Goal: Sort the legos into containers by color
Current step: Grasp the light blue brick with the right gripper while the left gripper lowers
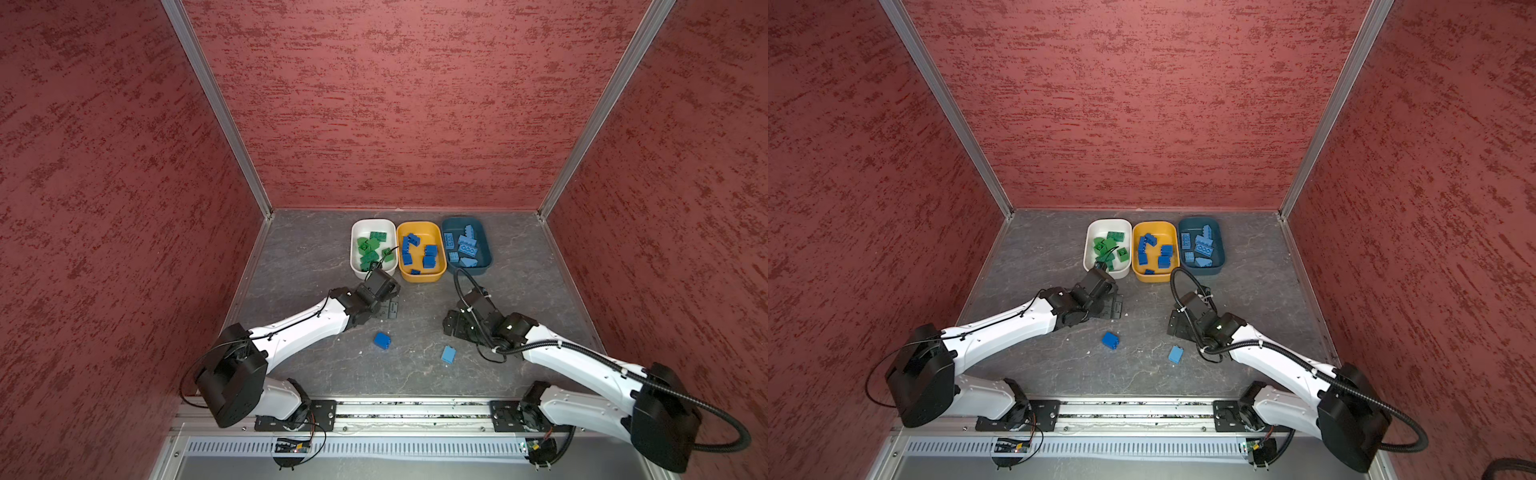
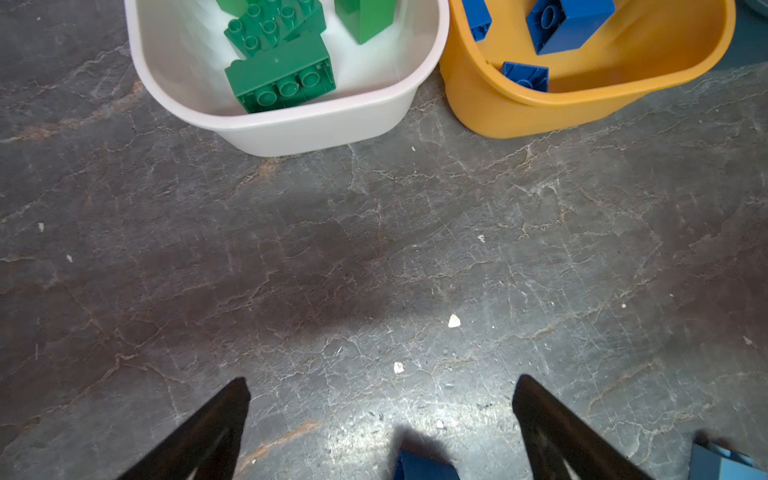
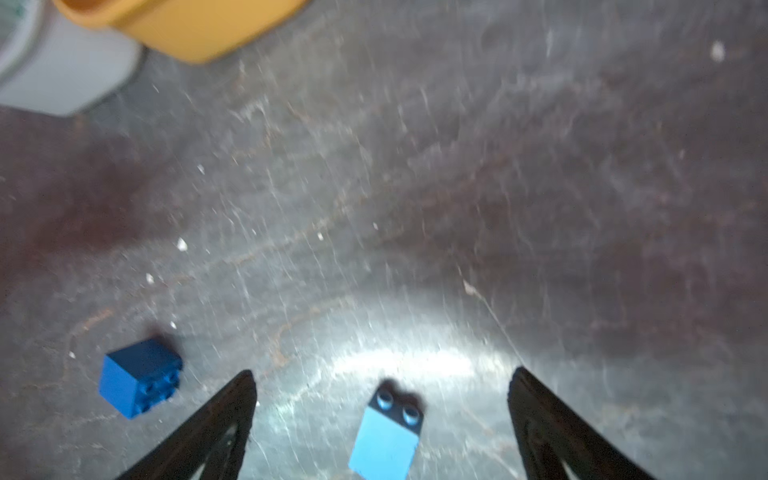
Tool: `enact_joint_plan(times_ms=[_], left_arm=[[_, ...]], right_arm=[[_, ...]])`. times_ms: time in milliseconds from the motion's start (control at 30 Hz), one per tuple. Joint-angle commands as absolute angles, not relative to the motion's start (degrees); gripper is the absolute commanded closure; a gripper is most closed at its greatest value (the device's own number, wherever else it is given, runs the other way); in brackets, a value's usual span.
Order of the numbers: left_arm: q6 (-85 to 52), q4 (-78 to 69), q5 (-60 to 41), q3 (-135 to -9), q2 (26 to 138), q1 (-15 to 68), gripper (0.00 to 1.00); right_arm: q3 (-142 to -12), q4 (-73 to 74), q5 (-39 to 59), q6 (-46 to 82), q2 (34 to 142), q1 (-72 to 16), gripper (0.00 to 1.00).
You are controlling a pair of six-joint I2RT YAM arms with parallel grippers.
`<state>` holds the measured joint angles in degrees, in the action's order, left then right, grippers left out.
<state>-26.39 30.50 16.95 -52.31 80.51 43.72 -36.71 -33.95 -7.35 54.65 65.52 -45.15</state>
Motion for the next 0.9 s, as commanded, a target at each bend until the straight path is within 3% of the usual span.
enact_joint_plan(times_ms=[0,233,633,767,867], left_arm=[[-27.8,28.5,18.5,-52.8,81.2,43.2,0.01],[-27.8,28.5,18.8,-52.5,81.4,43.2,0.00],[-26.0,28.1,14.1,-51.4,80.6,42.8,0.01],[-24.3,28.2,10.7,-50.0,78.8,42.8,0.01],[-23.7,29.5,9.3,-49.6,77.8,42.8,0.00]], right_arm=[[-37.9,-40.7,-5.3,62.0,68.7,-47.5,0.09],[-42.1,-41.3,-4.5,61.8,79.1,-52.5,0.12],[-41.6,-41.9,-5.1,62.3,83.0,-56.5,0.60],[-40.8,-40.3,-8.7,61.2,79.5,-56.4,0.69],[-41.3,-37.6,-9.6,56.8,76.5,-54.2,0.70]])
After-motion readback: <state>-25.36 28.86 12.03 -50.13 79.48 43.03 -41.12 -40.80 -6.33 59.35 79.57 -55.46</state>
